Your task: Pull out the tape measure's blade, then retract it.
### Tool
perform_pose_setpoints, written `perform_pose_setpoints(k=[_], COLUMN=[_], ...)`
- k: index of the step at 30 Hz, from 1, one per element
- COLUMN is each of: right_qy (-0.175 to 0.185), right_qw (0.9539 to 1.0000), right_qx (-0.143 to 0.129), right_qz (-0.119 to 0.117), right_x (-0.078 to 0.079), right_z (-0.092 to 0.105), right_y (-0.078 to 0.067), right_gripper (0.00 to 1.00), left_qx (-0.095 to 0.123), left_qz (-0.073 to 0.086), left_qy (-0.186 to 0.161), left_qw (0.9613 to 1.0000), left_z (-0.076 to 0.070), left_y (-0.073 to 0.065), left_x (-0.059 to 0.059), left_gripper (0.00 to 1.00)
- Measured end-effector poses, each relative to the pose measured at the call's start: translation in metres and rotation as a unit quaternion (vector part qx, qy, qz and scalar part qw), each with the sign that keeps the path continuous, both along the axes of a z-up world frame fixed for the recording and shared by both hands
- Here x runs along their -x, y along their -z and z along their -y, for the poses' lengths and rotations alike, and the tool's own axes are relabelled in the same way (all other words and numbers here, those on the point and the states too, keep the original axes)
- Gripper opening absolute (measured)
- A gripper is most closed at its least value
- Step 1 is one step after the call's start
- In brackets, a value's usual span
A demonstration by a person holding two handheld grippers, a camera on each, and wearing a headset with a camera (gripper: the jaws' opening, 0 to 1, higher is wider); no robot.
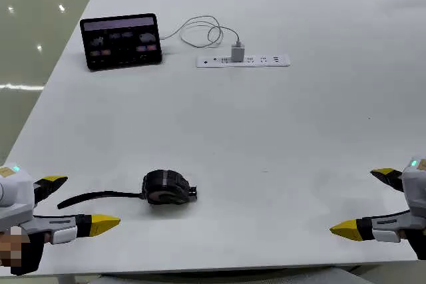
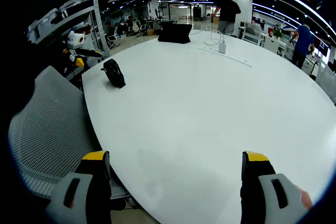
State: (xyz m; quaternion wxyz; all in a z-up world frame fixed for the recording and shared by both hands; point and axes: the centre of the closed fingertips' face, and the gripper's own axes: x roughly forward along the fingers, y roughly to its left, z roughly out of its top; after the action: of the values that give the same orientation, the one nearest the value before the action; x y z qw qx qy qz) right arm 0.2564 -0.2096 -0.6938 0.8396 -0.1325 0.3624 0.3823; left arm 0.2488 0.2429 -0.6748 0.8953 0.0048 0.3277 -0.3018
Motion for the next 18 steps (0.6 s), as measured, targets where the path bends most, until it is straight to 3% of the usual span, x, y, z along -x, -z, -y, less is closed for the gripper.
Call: perform_pose_setpoints(k=[18], right_qy=[-0.004], right_qw=[1.0000], right_qx=[-0.002], right_qz=[0.000], right_x=[0.0007], right_z=[-0.0016], right_y=[0.0011], right_gripper=[1.00], left_qx=[-0.002], left_qz=[0.007], left_qy=[0.002], left_qw=[1.0000], left_z=[-0.0008], left_y=[-0.0008], left_x=[-0.0027], left_gripper=[1.00])
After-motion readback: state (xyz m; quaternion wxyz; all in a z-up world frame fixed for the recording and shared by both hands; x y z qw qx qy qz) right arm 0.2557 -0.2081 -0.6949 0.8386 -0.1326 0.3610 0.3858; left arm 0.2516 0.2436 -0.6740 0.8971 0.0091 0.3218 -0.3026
